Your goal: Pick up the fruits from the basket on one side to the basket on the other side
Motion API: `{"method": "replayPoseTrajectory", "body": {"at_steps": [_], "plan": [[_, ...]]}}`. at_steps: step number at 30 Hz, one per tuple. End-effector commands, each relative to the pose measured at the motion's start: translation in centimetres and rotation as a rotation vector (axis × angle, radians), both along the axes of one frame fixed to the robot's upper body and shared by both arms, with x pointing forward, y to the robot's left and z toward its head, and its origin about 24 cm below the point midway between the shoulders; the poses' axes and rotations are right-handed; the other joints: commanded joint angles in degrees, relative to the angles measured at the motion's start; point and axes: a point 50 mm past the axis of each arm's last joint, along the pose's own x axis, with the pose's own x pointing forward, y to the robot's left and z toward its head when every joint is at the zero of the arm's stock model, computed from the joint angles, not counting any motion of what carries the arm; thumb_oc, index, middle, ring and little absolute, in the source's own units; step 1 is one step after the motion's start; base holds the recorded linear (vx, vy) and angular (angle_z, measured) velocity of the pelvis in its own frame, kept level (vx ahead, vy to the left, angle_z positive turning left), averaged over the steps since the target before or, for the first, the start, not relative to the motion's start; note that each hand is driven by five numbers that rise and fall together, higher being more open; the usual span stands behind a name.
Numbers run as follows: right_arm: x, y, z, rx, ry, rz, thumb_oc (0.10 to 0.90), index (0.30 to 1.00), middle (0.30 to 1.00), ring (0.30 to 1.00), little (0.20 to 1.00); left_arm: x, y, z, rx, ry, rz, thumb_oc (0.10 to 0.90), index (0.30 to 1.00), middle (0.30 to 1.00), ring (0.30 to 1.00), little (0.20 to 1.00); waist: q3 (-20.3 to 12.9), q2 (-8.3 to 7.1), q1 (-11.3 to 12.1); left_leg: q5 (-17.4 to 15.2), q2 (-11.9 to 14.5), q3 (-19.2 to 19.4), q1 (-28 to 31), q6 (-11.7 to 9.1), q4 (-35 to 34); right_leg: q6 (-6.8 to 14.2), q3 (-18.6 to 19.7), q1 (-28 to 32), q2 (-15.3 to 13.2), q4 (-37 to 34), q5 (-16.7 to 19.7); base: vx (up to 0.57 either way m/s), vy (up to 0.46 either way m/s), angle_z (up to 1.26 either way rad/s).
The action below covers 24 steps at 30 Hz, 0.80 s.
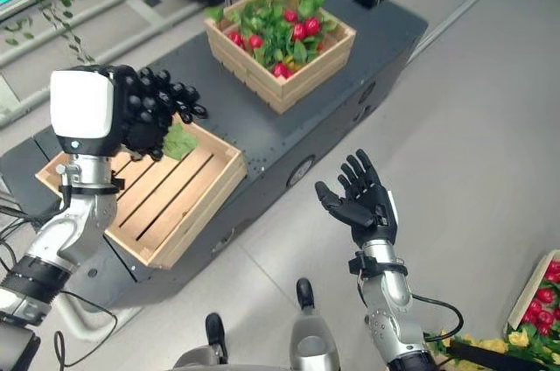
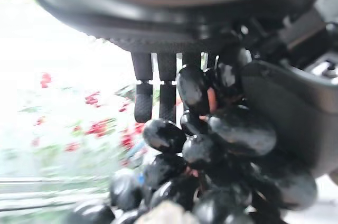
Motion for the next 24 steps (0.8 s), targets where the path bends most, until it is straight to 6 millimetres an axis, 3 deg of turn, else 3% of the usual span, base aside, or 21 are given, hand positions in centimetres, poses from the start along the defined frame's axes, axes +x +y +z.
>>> {"method": "replayPoseTrajectory", "body": {"at_steps": [1, 4, 6, 7, 12, 16, 24], "plan": [[-0.1, 0.5, 3.9, -0.049, -0.220, 0.017, 0.800, 0.900, 0.900, 0.900, 0.900, -0.6, -1.0, 2.9, -0.150, -0.186, -0.160, 0.400, 0.300, 0.300, 0.300, 0.300, -11.0, 2.05, 0.1, -4.0, -0.8, -0.2, 0.3, 2.8, 0.1, -2.3, 0.0, 3.1, 2.1, 0.0, -4.7, 0.01, 0.036, -0.09], [0.3, 1.2, 4.6, -0.040, -0.250, 0.036, 0.800, 0.900, 0.900, 0.900, 0.900, -1.3, -2.6, 2.2, -0.515, -0.107, -0.428, 0.400, 0.300, 0.300, 0.300, 0.300, -11.5, 2.12, 0.4, -4.6, -0.7, 0.1, 1.5, 3.0, 0.1, -2.3, 0.4, 4.1, 2.3, 0.0, -5.2, 0.02, 0.031, -0.09], [0.4, 1.6, 5.0, -0.041, -0.261, 0.045, 0.800, 0.900, 0.900, 0.900, 0.900, -1.7, -3.5, 2.2, -0.633, -0.073, -0.553, 0.400, 0.300, 0.300, 0.300, 0.300, -11.6, 2.01, 0.6, -4.9, -0.7, 0.2, 1.9, 3.0, 0.1, -2.4, 0.4, 4.5, 2.4, 0.0, -5.3, 0.02, 0.009, -0.13], [0.4, 1.9, 5.4, -0.034, -0.274, 0.057, 0.800, 0.900, 0.900, 0.900, 0.900, -2.4, -4.6, 2.3, -0.806, -0.030, -0.728, 0.400, 0.300, 0.300, 0.300, 0.300, -11.7, 1.95, 0.9, -5.1, -0.7, 0.2, 2.2, 3.0, 0.1, -2.4, 0.5, 4.8, 2.5, 0.0, -5.5, 0.02, 0.000, -0.08], [0.6, 2.9, 6.4, -0.004, -0.317, 0.109, 0.800, 0.900, 0.900, 0.900, 0.900, -3.0, -6.9, 1.3, -1.163, 0.109, -1.029, 0.400, 0.300, 0.300, 0.300, 0.300, -11.4, 1.52, 1.4, -5.3, -0.5, 0.5, 2.6, 3.1, 0.1, -2.3, 0.8, 4.8, 2.7, 0.0, -5.3, -0.01, -0.003, -0.04], [0.6, 3.8, 7.7, 0.017, -0.378, 0.191, 0.800, 0.900, 0.900, 0.900, 0.900, -3.1, -7.7, 0.6, -1.296, 0.165, -1.130, 0.400, 0.300, 0.300, 0.300, 0.300, -11.1, 1.04, 1.6, -5.4, -0.4, 0.8, 2.5, 3.2, 0.1, -2.3, 1.1, 4.5, 2.9, 0.0, -5.1, -0.01, -0.008, -0.02], [0.3, 4.0, 10.0, 0.031, -0.467, 0.301, 0.800, 0.900, 0.900, 0.900, 0.900, -2.9, -7.9, -0.5, -1.385, 0.236, -1.163, 0.400, 0.300, 0.300, 0.300, 0.300, -11.6, 0.32, 2.3, -5.5, -0.3, 0.4, 2.1, 3.2, 0.1, -2.2, 0.6, 4.1, 3.0, 0.0, -4.9, 0.00, 0.000, 0.00]]}}
